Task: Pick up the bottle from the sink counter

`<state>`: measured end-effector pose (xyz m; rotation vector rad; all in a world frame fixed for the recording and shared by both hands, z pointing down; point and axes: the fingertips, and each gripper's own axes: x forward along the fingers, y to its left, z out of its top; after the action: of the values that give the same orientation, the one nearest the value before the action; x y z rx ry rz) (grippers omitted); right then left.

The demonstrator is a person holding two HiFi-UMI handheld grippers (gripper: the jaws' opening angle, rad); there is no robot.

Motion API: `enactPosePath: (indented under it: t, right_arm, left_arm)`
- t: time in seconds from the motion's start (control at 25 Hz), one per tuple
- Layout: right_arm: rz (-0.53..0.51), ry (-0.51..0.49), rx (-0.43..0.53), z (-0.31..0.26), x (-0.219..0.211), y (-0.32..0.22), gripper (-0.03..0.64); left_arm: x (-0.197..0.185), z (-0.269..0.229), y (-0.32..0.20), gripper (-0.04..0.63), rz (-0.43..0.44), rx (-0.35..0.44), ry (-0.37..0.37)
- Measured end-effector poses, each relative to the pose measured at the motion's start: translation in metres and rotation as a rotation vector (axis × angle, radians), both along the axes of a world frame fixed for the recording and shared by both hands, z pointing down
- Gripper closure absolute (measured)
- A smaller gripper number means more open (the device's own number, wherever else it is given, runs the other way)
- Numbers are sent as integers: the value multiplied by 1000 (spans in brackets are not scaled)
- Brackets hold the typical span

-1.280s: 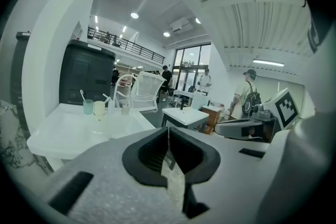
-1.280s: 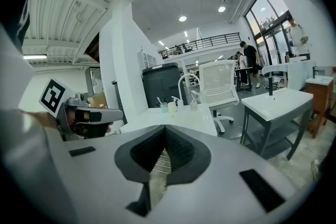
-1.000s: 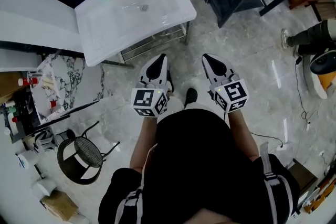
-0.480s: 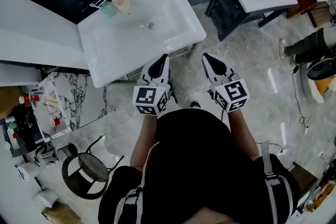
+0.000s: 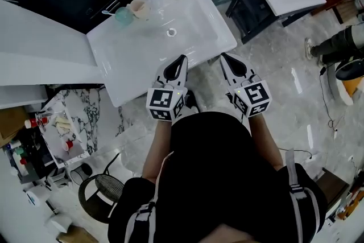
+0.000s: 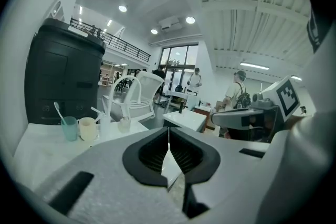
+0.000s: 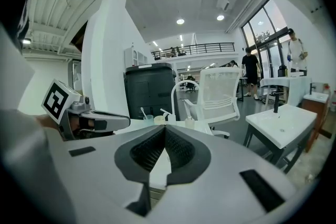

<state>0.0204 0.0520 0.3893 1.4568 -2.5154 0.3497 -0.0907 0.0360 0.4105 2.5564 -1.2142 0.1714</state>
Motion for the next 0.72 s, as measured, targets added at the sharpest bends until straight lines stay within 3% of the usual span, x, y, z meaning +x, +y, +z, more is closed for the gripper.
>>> enactPosePath:
  t: [0.28,0.72]
  right_arm:
    - [36,3,-25,9,-13,-13,612]
    - [80,0,-74,22,10,-31,612]
  left_arm:
    - [-15,13,-18,575,29,-27,1]
    - [1,30,-35,575,57,-81,-11]
